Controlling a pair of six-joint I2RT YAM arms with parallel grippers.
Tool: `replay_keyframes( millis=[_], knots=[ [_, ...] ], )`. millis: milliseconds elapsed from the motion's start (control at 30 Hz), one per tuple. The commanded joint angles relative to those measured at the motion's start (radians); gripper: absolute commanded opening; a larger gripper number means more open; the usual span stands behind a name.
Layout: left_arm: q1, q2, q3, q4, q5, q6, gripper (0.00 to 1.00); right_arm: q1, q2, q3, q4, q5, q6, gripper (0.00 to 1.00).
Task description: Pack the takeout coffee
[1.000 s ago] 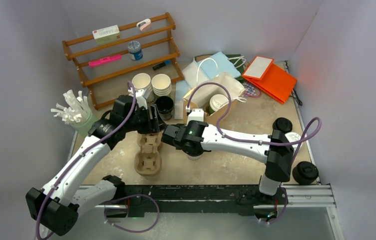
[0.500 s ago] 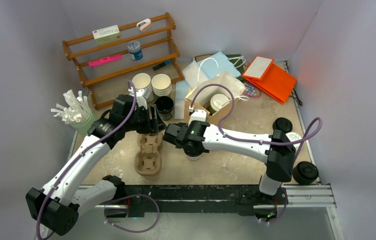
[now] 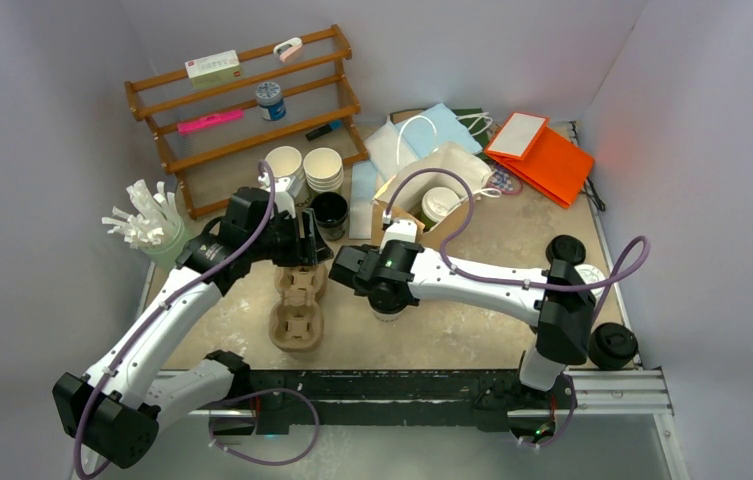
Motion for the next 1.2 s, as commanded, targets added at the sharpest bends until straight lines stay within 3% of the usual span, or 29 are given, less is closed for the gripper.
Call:
replay_keyframes(
  millis=[0, 267, 767, 1000, 1167],
  knots=[
    [0.011, 0.003, 0.047, 0.017, -0.005, 0.022, 0.59, -0.01, -0.042, 0.045, -0.065, 0.015, 0.001, 0.75],
    [0.012, -0.002, 0.048, 0.023, -0.011, 0.014, 0.59, -0.001, -0.089, 0.109, -0.015, 0.005, -0.201, 0.73],
    [0.026, -0.009, 0.124, 0.023, -0.116, 0.035, 0.59, 0.019, -0.289, 0.294, 0.189, -0.198, -0.616, 0.66],
    [0.027, 0.003, 0.213, 0.02, -0.222, 0.049, 0.59, 0.016, -0.356, 0.371, 0.271, -0.07, -0.794, 0.65],
    [0.027, 0.081, 0.259, 0.103, -0.127, 0.058, 0.6, -0.047, -0.385, 0.427, 0.265, 0.032, -0.913, 0.65]
  ],
)
